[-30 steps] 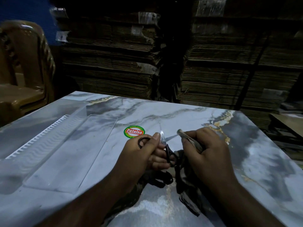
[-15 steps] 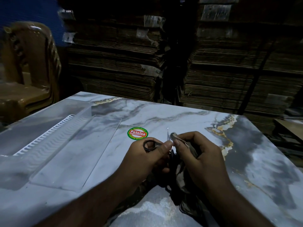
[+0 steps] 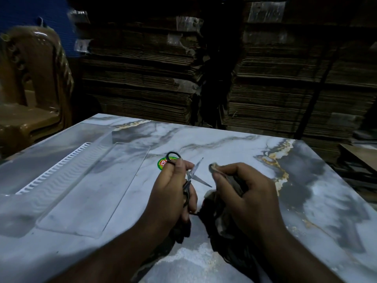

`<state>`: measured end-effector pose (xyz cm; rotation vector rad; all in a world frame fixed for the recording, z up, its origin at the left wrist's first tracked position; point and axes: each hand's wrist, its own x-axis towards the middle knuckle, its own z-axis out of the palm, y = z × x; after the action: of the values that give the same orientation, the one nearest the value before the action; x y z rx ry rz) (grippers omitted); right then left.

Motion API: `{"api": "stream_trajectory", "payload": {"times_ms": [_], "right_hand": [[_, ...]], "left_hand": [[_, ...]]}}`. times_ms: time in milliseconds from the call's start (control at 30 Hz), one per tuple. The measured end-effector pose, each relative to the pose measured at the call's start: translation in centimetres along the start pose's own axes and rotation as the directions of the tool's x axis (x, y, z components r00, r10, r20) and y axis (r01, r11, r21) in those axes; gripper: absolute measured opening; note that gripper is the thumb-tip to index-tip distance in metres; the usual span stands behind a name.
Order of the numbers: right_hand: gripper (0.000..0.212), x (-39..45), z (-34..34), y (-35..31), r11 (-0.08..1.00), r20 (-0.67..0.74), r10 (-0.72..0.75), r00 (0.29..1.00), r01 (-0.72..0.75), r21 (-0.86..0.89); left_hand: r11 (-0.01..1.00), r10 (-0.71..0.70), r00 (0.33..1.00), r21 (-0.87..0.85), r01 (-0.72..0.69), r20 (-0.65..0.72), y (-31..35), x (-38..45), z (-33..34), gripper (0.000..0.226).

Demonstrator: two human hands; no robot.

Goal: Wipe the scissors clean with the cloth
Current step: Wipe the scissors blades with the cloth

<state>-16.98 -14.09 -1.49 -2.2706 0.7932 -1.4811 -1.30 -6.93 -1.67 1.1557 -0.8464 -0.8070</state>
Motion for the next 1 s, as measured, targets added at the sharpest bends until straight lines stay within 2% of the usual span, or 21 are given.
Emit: {"api": "stream_trajectory", "payload": {"times_ms": [67,200,367,500,667,733,900,1000], "right_hand": [[0.010,0.2,-0.2,0.0,1.000,-0.026,-0.024,0.999,0.024,0.005],[0.006,-0.3,0.7,-0.4,0.991,0.120,-0.131,0.984,0.131,0.005],[0.003,0.1,0.6,0.3,0.985,0.076,-0.145,0.986,0.151,-0.081],[0.011,-0.7,0.7,-0.3,0.963,0.194,-0.234,0.953,0.254,-0.086],[0.003,0.0,0.8,0.1,0.969,0.130,-0.175,0.976,0.194,-0.155],[0.014,-0.2,0.7,0.0,0.971,0.164,-0.179,0.970,0.202,-0.131],[0.017,-0.2,0.4,0.5,0.979,0.121,-0.147,0.982,0.162,-0.125],[0.015,-0.5,0.7,0.3,0.973,0.161,-0.170,0.972,0.192,-0.131]], "left_hand": [[0.999,0.022,1.000,0.041,-0.022,0.007,-0.2,0.0,0.1,0.037],[0.996,0.046,0.996,0.070,-0.052,0.077,-0.1,-0.2,0.4,0.034],[0.992,0.036,0.996,0.121,-0.046,0.085,-0.6,-0.1,0.4,0.037],[0.990,0.016,0.997,0.139,-0.026,0.075,-0.8,-0.2,0.6,0.035],[0.979,-0.012,0.998,0.206,-0.002,0.067,-0.7,-0.2,0.6,0.023],[0.977,-0.044,0.996,0.210,0.027,0.076,-0.4,-0.2,0.4,0.021],[0.984,-0.095,0.992,0.161,0.081,0.079,-0.3,-0.1,0.4,0.032],[0.985,-0.073,0.994,0.161,0.060,0.077,-0.7,0.1,0.4,0.029]]}}
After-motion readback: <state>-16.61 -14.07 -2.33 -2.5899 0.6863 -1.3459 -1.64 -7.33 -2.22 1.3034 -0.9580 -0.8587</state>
